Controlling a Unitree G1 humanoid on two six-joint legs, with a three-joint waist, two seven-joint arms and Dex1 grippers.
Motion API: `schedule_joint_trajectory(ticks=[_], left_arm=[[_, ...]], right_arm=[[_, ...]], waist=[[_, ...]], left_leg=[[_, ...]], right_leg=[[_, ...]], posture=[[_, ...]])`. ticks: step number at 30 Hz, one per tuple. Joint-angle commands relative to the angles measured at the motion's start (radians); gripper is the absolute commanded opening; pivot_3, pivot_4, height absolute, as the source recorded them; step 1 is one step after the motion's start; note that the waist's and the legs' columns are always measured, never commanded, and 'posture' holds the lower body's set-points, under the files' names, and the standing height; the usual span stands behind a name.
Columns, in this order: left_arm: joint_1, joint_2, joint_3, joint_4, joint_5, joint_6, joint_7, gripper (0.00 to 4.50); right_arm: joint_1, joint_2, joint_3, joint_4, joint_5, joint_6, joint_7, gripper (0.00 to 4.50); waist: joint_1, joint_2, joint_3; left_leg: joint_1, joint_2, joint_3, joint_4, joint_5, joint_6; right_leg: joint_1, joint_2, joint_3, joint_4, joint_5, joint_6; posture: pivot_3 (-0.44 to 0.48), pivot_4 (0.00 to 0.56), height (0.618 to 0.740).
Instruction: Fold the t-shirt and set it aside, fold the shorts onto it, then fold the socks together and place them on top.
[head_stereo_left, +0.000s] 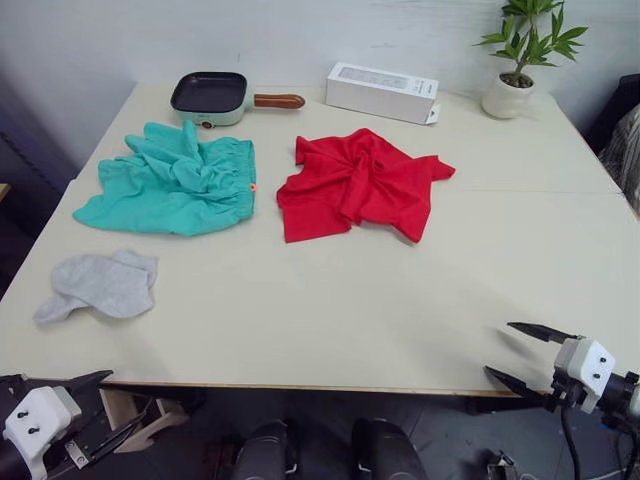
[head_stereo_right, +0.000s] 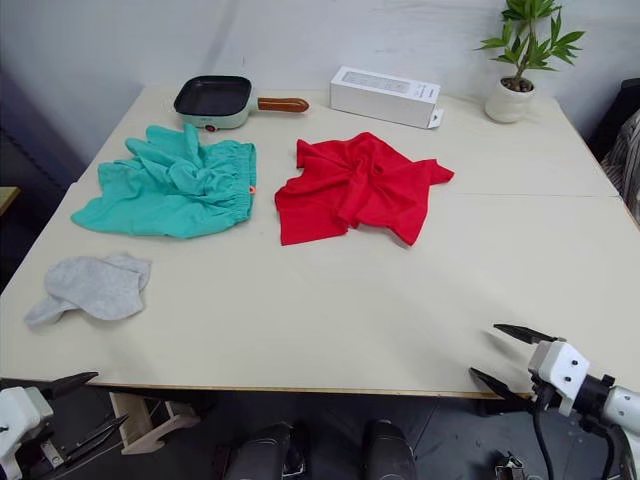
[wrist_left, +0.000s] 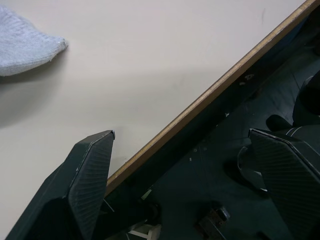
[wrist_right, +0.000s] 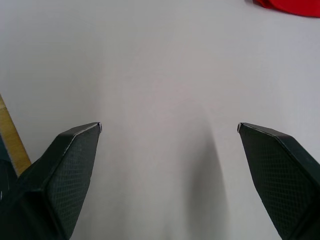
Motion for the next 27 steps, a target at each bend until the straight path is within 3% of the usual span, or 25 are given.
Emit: schedule_joint_trajectory(ticks=[1,3,7,9,12,17,22,27], left_arm=[[-0.005,0.017,0.018,-0.019,-0.029,0.021,-0.003,4.5],[-0.026,0.027,0.018,-0.082,-0.113,0.114,-0.002,4.5],[-0.085,0.125,0.002,-0.254,-0.346,0.462,0.036,4.5],[-0.214,0.173,-0.041,-0.293,-0.359,0.54,0.108,4.5],[-0.456,0.222,-0.175,-0.291,-0.294,0.598,0.188,4.5],[-0.907,0.211,-0.548,-0.09,-0.039,0.627,0.243,4.5],[-1.229,0.08,-0.771,0.217,0.15,0.55,0.231,4.5],[-1.441,-0.095,-0.855,0.545,0.212,0.439,0.173,4.5]], right_arm=[[-0.004,0.004,-0.022,-0.026,0.021,0.007,-0.018,4.46],[-0.021,0.007,-0.024,-0.025,0.029,0.01,-0.024,4.46],[-0.08,0.004,-0.013,-0.059,0.037,0.053,-0.049,4.46],[-0.14,0.006,0.011,-0.111,0.042,0.126,-0.083,4.46],[-0.244,0.006,0.07,-0.17,0.022,0.245,-0.119,4.46],[-0.503,0.028,0.258,-0.186,-0.128,0.494,-0.222,4.46],[-0.757,0.126,0.393,-0.045,-0.265,0.565,-0.307,4.46],[-0.958,0.192,0.457,0.231,-0.372,0.552,-0.367,4.46]], waist=[[0.0,0.0,0.0],[0.0,0.0,0.0],[0.0,0.0,0.0],[0.001,0.004,0.0],[0.004,0.005,0.0],[0.003,0.005,0.0],[0.004,0.002,0.001],[0.009,0.001,0.001]], left_leg=[[0.0,0.0,0.0,0.0,0.0,0.0],[0.005,0.0,0.0,-0.001,-0.001,0.0],[0.008,0.001,-0.002,-0.001,-0.001,0.0],[0.008,0.001,-0.002,0.0,-0.001,0.0],[0.009,0.001,-0.002,0.0,0.0,-0.002],[0.01,0.0,0.0,0.0,0.005,-0.01],[0.008,0.0,0.003,0.001,0.009,-0.007],[0.004,0.001,0.008,0.006,0.011,-0.005]], right_leg=[[0.0,0.0,0.0,0.0,0.0,0.0],[0.005,0.0,0.0,-0.001,-0.001,-0.001],[0.011,0.001,0.0,-0.002,-0.002,-0.002],[0.011,0.001,0.001,-0.002,-0.002,-0.002],[0.011,0.001,0.001,0.001,-0.001,-0.002],[0.008,0.003,0.001,0.009,-0.001,-0.001],[0.004,0.011,-0.004,0.017,-0.001,-0.001],[-0.001,0.013,-0.002,0.02,0.0,0.0]], posture=[[0.0,0.15,0.74],[0.0,0.15,0.74],[0.0,0.15,0.74],[0.0,0.15,0.74],[0.0,0.15,0.74],[0.0,0.15,0.74],[0.0,0.15,0.74],[0.0,0.15,0.74]])
